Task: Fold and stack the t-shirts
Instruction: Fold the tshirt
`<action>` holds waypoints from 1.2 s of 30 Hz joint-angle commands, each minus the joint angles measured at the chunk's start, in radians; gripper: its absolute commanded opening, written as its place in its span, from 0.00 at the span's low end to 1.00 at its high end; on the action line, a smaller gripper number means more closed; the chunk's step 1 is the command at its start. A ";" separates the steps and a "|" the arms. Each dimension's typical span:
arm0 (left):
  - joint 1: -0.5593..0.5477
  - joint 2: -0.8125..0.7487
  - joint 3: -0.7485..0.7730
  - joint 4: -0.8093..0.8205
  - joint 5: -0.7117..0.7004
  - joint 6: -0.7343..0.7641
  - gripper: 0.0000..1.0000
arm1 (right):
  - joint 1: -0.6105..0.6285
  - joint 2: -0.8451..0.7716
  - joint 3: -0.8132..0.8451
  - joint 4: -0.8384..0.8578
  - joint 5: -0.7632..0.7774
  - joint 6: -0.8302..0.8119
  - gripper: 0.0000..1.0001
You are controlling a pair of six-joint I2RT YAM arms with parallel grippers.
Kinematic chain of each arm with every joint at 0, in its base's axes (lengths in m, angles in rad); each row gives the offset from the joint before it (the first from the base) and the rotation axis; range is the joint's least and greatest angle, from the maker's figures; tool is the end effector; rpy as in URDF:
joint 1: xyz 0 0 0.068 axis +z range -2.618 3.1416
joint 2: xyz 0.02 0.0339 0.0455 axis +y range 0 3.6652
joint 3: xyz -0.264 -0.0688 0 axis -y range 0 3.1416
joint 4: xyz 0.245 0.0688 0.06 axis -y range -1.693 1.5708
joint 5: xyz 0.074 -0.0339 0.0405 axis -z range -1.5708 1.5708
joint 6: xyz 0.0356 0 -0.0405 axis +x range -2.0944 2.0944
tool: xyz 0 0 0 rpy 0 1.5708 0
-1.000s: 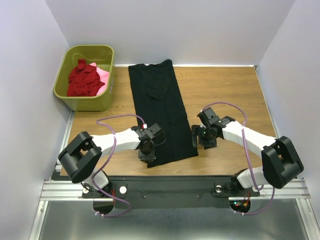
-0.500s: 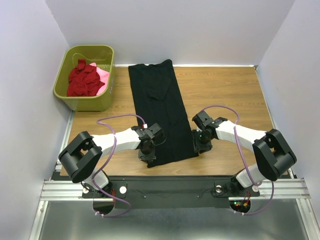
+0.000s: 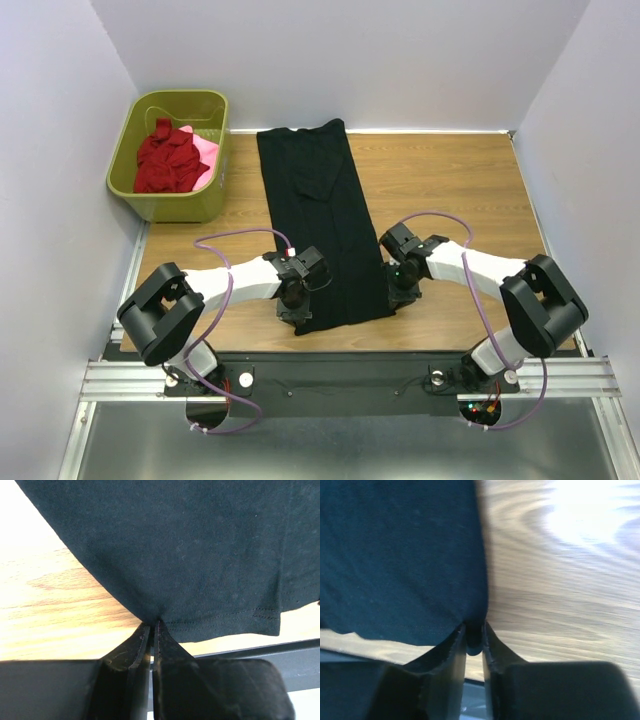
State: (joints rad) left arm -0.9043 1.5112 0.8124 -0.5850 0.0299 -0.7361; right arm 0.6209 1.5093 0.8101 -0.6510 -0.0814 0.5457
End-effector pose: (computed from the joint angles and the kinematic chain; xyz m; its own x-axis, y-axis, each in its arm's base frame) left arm 0.1608 -0.2062 0.1603 -0.9704 0.1482 -0.1905 0.1880 0.9592 -0.2113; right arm 0.2048 0.1500 0.1584 -0.9868 -0.0698 -0.1459 -0.0961 0.9787 0.1814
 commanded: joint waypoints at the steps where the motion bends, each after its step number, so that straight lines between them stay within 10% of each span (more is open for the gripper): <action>1: -0.008 0.043 -0.033 0.005 -0.035 0.014 0.00 | 0.037 0.072 -0.023 -0.027 0.029 0.010 0.20; 6: -0.008 0.017 -0.041 0.010 -0.041 0.023 0.00 | 0.039 0.057 -0.012 -0.030 0.026 -0.006 0.01; 22: -0.094 -0.358 -0.125 -0.049 0.146 -0.126 0.00 | 0.040 -0.194 0.012 -0.291 -0.049 -0.053 0.01; 27: -0.097 -0.414 -0.062 -0.090 -0.014 -0.186 0.00 | 0.040 -0.207 0.138 -0.354 0.075 -0.058 0.01; 36: 0.165 -0.341 0.050 -0.016 -0.127 -0.011 0.00 | -0.015 0.026 0.506 -0.358 0.293 -0.185 0.01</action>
State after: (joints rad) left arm -0.8284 1.1458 0.7975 -0.6262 -0.0135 -0.8360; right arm 0.6407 1.4528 1.1908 -1.0061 0.0883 0.4438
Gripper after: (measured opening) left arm 0.144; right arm 0.040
